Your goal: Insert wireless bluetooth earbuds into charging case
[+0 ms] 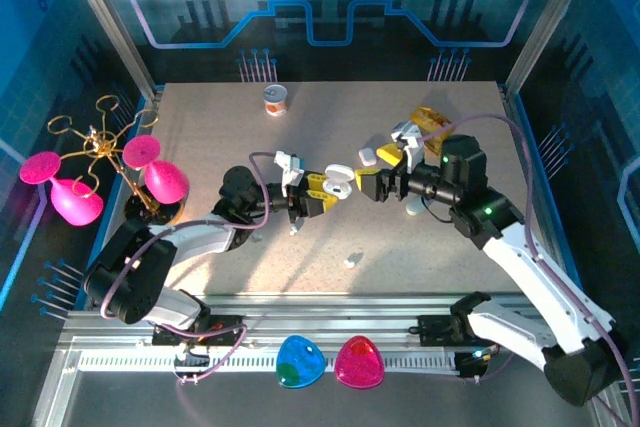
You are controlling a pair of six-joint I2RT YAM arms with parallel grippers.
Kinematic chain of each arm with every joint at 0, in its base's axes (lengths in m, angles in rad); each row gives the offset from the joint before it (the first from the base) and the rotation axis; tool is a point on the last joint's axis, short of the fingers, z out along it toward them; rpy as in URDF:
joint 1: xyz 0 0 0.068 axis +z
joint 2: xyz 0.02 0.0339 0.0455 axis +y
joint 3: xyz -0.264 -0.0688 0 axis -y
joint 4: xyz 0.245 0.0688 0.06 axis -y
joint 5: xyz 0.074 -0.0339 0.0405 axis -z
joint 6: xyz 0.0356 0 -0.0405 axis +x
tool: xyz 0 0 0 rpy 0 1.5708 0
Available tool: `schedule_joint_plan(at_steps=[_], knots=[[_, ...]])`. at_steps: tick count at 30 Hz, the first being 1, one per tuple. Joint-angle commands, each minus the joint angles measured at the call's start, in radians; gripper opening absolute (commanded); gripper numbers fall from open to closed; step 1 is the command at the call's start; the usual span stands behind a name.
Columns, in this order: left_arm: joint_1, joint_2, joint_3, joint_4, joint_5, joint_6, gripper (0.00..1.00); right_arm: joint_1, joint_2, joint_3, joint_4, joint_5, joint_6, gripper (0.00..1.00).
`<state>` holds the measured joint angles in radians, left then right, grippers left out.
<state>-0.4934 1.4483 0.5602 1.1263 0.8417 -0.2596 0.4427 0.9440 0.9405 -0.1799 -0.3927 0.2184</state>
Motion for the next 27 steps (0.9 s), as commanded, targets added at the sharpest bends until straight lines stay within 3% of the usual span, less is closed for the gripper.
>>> schedule_joint_plan(at_steps=[1,3,8,21,27], knots=[[0.006,-0.024,-0.02,0.051,-0.051,0.058,0.26,-0.048,-0.039,-0.049,0.092,-0.031,0.102,0.87],[0.007,-0.037,-0.026,0.056,-0.082,0.073,0.25,-0.077,-0.049,-0.092,0.093,0.01,0.155,1.0],[0.007,-0.086,-0.064,0.05,-0.194,0.138,0.26,-0.145,-0.012,-0.181,0.12,0.027,0.254,1.0],[0.007,-0.191,-0.098,-0.033,-0.232,0.199,0.26,-0.08,0.313,-0.172,0.016,0.122,0.29,0.86],[0.007,-0.197,-0.103,-0.041,-0.234,0.21,0.26,-0.051,0.458,-0.126,0.048,0.125,0.296,0.7]])
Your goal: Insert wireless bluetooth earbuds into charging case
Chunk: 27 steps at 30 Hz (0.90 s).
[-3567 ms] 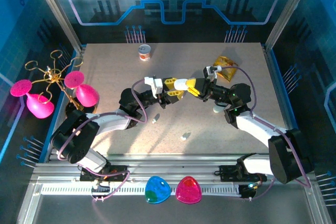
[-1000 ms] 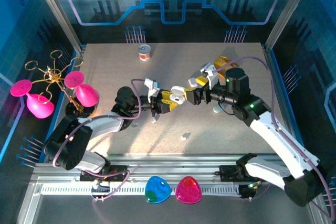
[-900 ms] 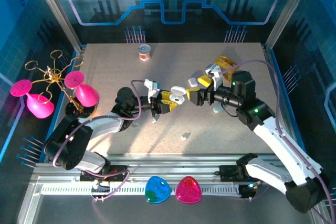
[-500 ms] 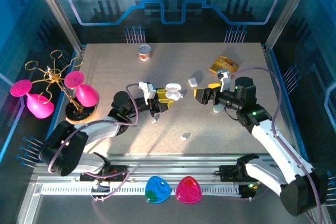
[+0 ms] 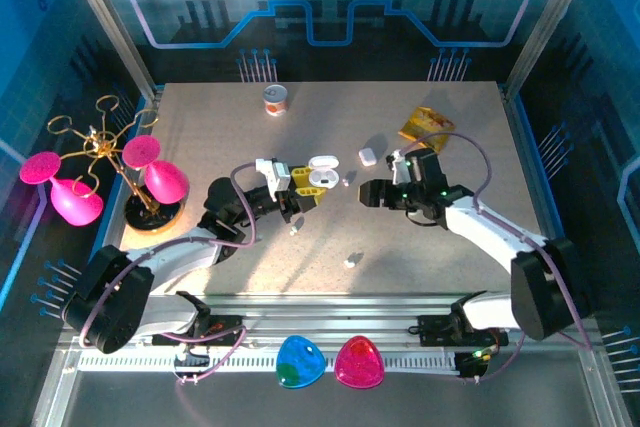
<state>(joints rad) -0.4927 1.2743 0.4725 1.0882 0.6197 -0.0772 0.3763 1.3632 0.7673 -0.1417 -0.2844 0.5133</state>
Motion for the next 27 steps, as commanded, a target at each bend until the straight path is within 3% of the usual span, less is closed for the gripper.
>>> schedule_joint_plan(at_steps=[1,9,19,27], knots=[[0.006,-0.023,-0.016,-0.002,-0.011,0.027,0.26,0.018,0.065,0.057,0.014,0.017,-0.001,0.67],[0.007,-0.036,-0.025,-0.015,-0.01,0.031,0.26,0.019,0.275,0.197,0.024,0.042,0.004,0.48],[0.006,-0.074,-0.029,-0.07,-0.008,0.057,0.26,0.031,0.485,0.381,-0.006,-0.003,-0.026,0.48],[0.007,-0.105,-0.032,-0.116,-0.031,0.075,0.26,0.076,0.368,0.275,-0.021,-0.055,-0.089,0.49]])
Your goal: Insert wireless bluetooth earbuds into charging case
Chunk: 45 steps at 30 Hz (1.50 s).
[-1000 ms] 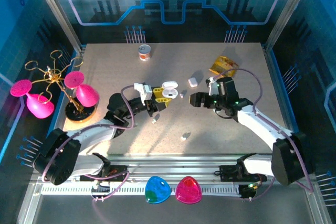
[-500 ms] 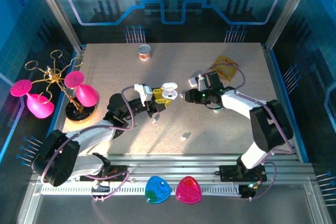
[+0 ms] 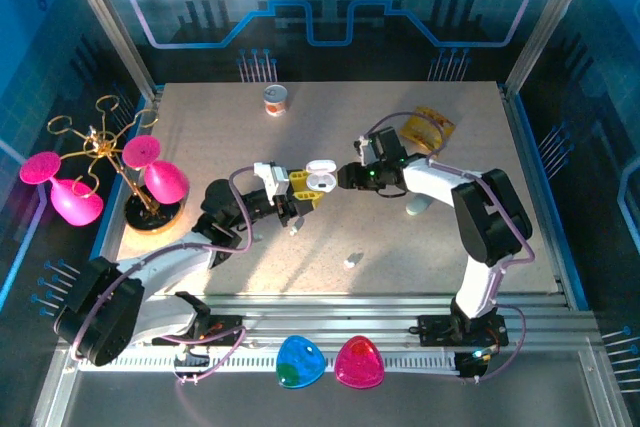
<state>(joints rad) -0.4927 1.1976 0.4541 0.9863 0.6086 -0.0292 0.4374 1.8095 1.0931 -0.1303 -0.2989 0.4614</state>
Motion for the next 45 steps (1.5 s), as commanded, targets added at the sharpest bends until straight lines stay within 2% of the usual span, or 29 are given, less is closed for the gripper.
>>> schedule_joint_plan(at_steps=[1,4,7,18,23,40,45], knots=[[0.006,-0.029,-0.014,-0.015,-0.021,0.028,0.26,0.014,-0.102,-0.079,-0.028,-0.035,-0.031,0.49],[0.006,-0.016,-0.007,-0.008,-0.016,0.029,0.26,0.003,-0.128,-0.121,-0.012,-0.014,-0.024,0.49],[0.007,0.004,0.004,0.013,-0.01,0.02,0.26,-0.012,-0.093,-0.1,0.012,-0.011,-0.027,0.49],[0.007,-0.034,-0.021,-0.019,-0.021,0.012,0.26,-0.031,0.205,0.219,-0.061,-0.053,-0.096,0.49],[0.006,-0.059,-0.024,-0.053,-0.026,0.024,0.26,-0.04,0.27,0.272,-0.087,-0.089,-0.107,0.49],[0.007,-0.027,-0.011,-0.03,-0.016,0.02,0.26,-0.006,0.033,0.015,-0.052,-0.141,-0.095,0.49],[0.006,-0.022,-0.006,-0.032,-0.016,0.021,0.26,0.001,-0.018,0.006,-0.067,-0.06,-0.116,0.5]])
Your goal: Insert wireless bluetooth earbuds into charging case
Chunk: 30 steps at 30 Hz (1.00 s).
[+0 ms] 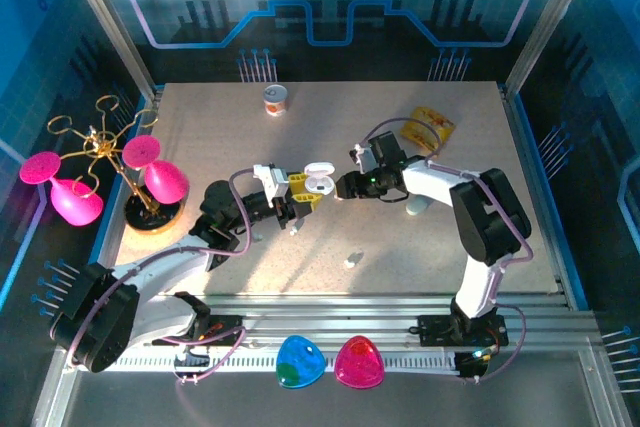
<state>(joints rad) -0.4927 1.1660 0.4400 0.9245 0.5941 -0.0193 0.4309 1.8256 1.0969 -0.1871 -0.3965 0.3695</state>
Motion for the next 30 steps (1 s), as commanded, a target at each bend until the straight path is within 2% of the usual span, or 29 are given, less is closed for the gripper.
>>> schedule_joint_plan(at_steps=[1,6,16,30], knots=[[0.006,0.011,0.011,0.032,-0.001,0.01,0.26,0.008,-0.022,0.024,-0.032,0.063,-0.026,0.49],[0.006,-0.001,0.011,0.036,-0.007,0.01,0.26,0.026,0.061,0.118,-0.089,0.134,-0.032,0.48],[0.007,-0.019,0.003,0.013,-0.007,0.017,0.26,0.037,0.187,0.203,-0.084,0.024,-0.027,0.49],[0.006,-0.016,0.01,0.014,-0.003,0.019,0.26,0.064,0.023,-0.011,-0.024,-0.042,-0.001,0.45]])
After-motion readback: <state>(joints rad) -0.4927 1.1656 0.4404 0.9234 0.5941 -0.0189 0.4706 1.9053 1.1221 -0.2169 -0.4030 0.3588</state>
